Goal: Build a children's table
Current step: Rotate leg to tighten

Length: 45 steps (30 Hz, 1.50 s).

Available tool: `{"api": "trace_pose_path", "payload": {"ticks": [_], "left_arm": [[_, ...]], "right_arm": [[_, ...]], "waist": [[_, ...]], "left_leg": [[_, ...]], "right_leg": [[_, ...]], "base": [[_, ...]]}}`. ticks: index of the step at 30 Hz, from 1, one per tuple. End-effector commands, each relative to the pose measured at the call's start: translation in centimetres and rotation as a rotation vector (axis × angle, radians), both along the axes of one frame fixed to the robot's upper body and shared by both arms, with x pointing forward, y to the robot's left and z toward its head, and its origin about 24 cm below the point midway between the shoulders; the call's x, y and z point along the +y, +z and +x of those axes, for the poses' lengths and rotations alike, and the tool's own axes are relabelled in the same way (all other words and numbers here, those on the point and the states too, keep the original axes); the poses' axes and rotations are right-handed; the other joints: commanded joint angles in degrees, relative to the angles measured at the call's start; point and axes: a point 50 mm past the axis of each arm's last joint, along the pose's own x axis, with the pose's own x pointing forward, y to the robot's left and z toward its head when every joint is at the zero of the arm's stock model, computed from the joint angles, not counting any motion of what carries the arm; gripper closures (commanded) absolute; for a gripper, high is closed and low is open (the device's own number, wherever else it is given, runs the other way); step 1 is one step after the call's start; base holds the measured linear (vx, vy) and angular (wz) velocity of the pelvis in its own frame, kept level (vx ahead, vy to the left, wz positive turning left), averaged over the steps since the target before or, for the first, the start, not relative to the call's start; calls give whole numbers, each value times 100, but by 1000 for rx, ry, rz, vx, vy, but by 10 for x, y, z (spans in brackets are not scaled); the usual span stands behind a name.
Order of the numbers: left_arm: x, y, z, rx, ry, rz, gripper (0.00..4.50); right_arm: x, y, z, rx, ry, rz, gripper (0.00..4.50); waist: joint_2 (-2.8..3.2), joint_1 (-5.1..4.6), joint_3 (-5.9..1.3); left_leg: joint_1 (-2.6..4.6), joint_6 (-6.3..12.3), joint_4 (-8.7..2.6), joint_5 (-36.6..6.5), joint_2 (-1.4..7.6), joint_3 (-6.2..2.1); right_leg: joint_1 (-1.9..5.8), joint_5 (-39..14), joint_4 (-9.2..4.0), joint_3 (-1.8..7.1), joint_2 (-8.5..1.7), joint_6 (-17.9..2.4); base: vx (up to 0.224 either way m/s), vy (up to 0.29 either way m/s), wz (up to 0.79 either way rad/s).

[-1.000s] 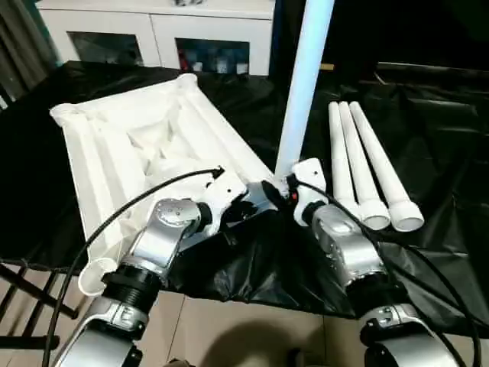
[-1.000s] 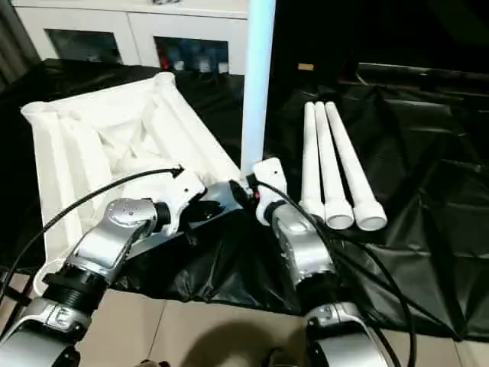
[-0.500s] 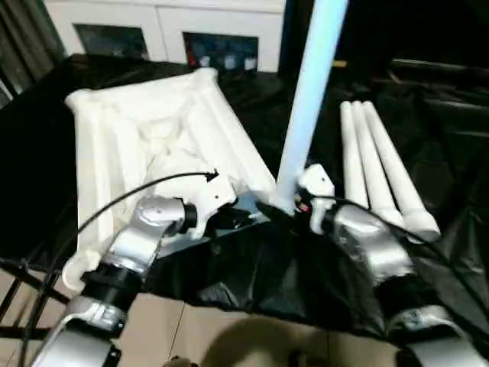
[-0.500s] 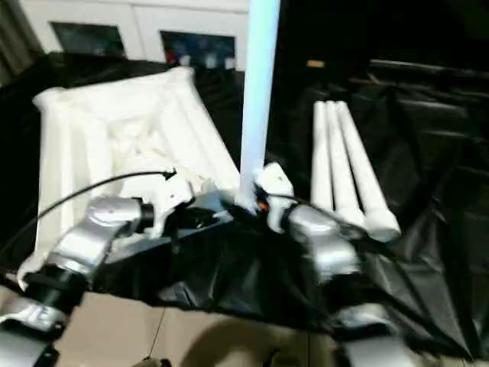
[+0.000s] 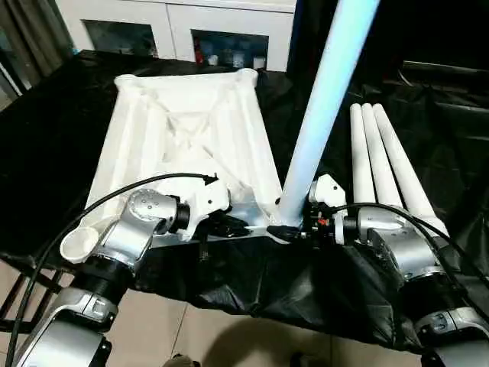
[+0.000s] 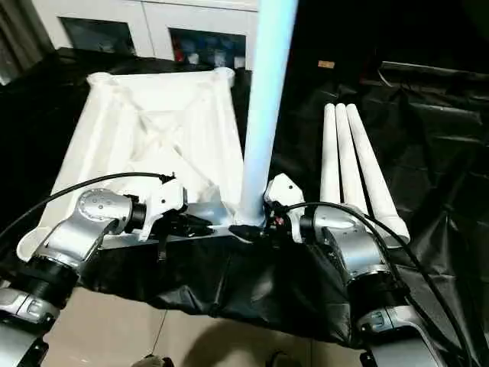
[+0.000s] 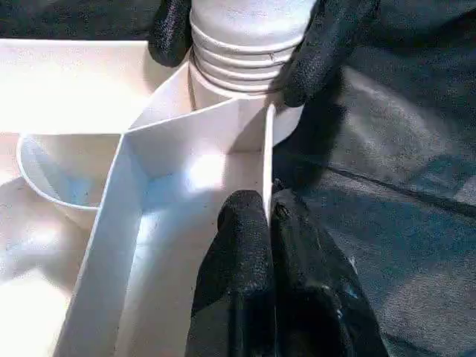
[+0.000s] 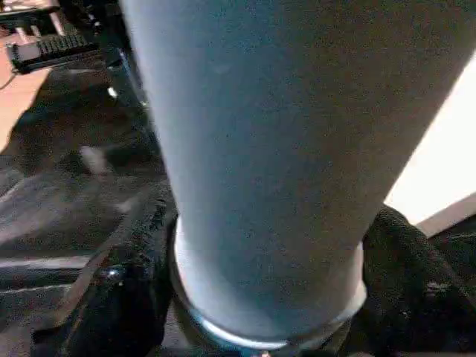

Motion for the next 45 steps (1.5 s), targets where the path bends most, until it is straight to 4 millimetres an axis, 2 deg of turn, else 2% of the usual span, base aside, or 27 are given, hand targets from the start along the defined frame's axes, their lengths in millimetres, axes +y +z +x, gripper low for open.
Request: {"api": "trace_pose_path", "payload": {"ticks": [1,4,6,8,9,10,12,14,15,16,17,20,21,23,24,25,27,28,29,30,33,36,38,39,41,43,45], "left_arm": [[-5,0,3,-8,1,13,450],[-5,0,3,-11,10,9,450],[-12,-1,6,-30,87,-16,450],[-20,-3,9,-42,153,-34,450],[-26,-5,10,-46,184,-41,450],[-29,-6,10,-49,202,-42,450],[-39,-9,11,-53,245,-52,450],[-48,-12,12,-51,300,-68,450],[-49,-12,12,-51,306,-70,450],[-56,-12,12,-47,351,-90,450],[-59,-11,12,-43,364,-102,450],[-66,-10,11,-46,385,-118,450],[-68,-8,11,-46,387,-129,450],[-68,-7,11,-48,388,-136,450],[-68,-7,11,-48,387,-136,450],[-64,-6,11,-57,362,-132,450],[-58,-6,10,-60,332,-126,450],[-57,-5,9,-61,325,-123,450],[-57,-5,9,-61,323,-123,450],[-48,-6,6,-57,271,-112,450],[-42,-6,3,-49,241,-98,450],[-35,-7,0,-32,193,-84,450],[-25,-8,-3,-11,135,-60,450],[-23,-8,-4,-6,122,-54,450],[-19,-8,-5,1,91,-40,450],[-14,-8,-5,7,64,-24,450],[-10,-8,-4,13,43,-8,450]], "right_arm": [[21,-12,-16,73,155,1,165],[22,-14,-16,70,133,6,171],[27,-22,-12,65,8,8,173],[33,-30,-9,64,-109,-4,174],[38,-35,-7,61,-183,-14,174],[41,-37,-7,59,-218,-16,175],[51,-43,-5,63,-317,-15,175],[64,-46,-2,71,-426,-5,176],[65,-47,-2,72,-437,-4,176],[77,-47,0,84,-542,22,176],[83,-47,1,95,-576,35,176],[99,-43,1,70,-601,60,176],[104,-41,1,62,-593,70,141],[105,-40,1,56,-598,76,120],[105,-40,1,57,-598,77,120],[101,-39,2,65,-578,87,100],[94,-37,4,47,-562,86,89],[92,-37,5,39,-561,83,78],[91,-37,5,37,-559,82,78],[78,-35,7,8,-508,64,78],[69,-33,8,-8,-465,52,78],[59,-30,8,-29,-380,28,78],[47,-23,6,-27,-249,19,78],[45,-22,6,-23,-219,16,78],[41,-20,4,-15,-154,7,78],[37,-18,0,8,-68,2,78],[35,-16,-4,27,8,-4,78]], "waist": [[-12,0,-328],[-11,1,-345],[-11,-2,-343],[-14,-23,-323],[-42,-40,-322],[-38,-58,-314],[-49,-93,-304],[-22,-107,-296],[-28,-130,-289],[-37,-138,-279],[-9,-136,-281],[-5,-165,-272],[-1,-177,-273],[2,-185,-295],[4,-193,-298],[-5,-202,-285],[-16,-221,-295],[-5,-227,-298],[-5,-232,-299],[-11,-233,-303],[-14,-243,-308],[-12,-226,-339],[-18,-219,-338],[-16,-209,-354],[1,-189,-368],[-8,-172,-385],[0,-142,-388]], "left_leg": [[17,338,-372,-1613,-195,203],[13,323,-368,-1541,-197,198],[8,325,-368,-1485,-197,199],[-9,240,-391,-1554,-206,191],[2,156,-402,-1650,-211,187],[12,89,-417,-1791,-219,180],[-2,24,-436,-1980,-228,155],[26,-4,-445,-2193,-240,149],[29,-26,-446,-2289,-243,150],[23,-35,-455,-2404,-253,138],[35,-52,-457,-2455,-257,130],[47,-77,-473,-2711,-266,94],[49,-63,-479,-2794,-265,86],[40,-25,-499,-2753,-264,84],[38,-6,-505,-2722,-261,92],[39,21,-503,-2761,-260,101],[22,52,-504,-2752,-258,100],[18,63,-505,-2706,-250,105],[16,66,-504,-2678,-247,108],[4,78,-505,-2613,-242,111],[-31,139,-506,-2512,-230,113],[-20,204,-465,-2131,-213,150],[-12,264,-452,-2020,-213,169],[-24,320,-431,-1882,-212,172],[4,378,-403,-1632,-202,190],[-23,508,-373,-1223,-213,187],[-11,587,-349,-1066,-210,197]], "right_leg": [[331,-1227,-290,-62,159,-1317],[338,-1111,-274,-64,165,-1322],[336,-1030,-269,-64,167,-1336],[330,-1233,-291,-61,161,-1266],[318,-1560,-319,-58,155,-1152],[299,-1916,-359,-58,148,-1025],[283,-2341,-399,-68,148,-823],[244,-2667,-450,-75,157,-663],[210,-2833,-477,-73,159,-581],[203,-3046,-506,-89,167,-482],[190,-3135,-514,-94,161,-449],[157,-3430,-573,-132,175,-276],[157,-3418,-588,-145,178,-256],[190,-3197,-589,-152,184,-282],[183,-3013,-582,-141,194,-343],[169,-2935,-581,-136,203,-392],[189,-2853,-567,-132,195,-440],[187,-2736,-556,-119,188,-501],[189,-2670,-547,-116,189,-531],[205,-2546,-527,-111,184,-588],[244,-2285,-485,-106,178,-704],[264,-1791,-429,-77,169,-940],[268,-1618,-419,-76,180,-1059],[295,-1393,-381,-74,183,-1127],[289,-1012,-346,-64,182,-1271],[352,-404,-260,-78,200,-1450],[365,-149,-233,-84,206,-1538]], "base": [[0,0,0],[0,0,0],[0,0,0],[0,0,0],[0,0,0],[0,0,0],[0,0,0],[0,0,0],[0,0,0],[0,0,0],[0,0,0],[0,0,0],[0,0,0],[0,0,0],[0,0,0],[0,0,0],[0,0,0],[0,0,0],[0,0,0],[0,0,0],[0,0,0],[0,0,0],[0,0,0],[54,-9,4],[64,-8,5],[60,3,1],[26,5,-1]]}}
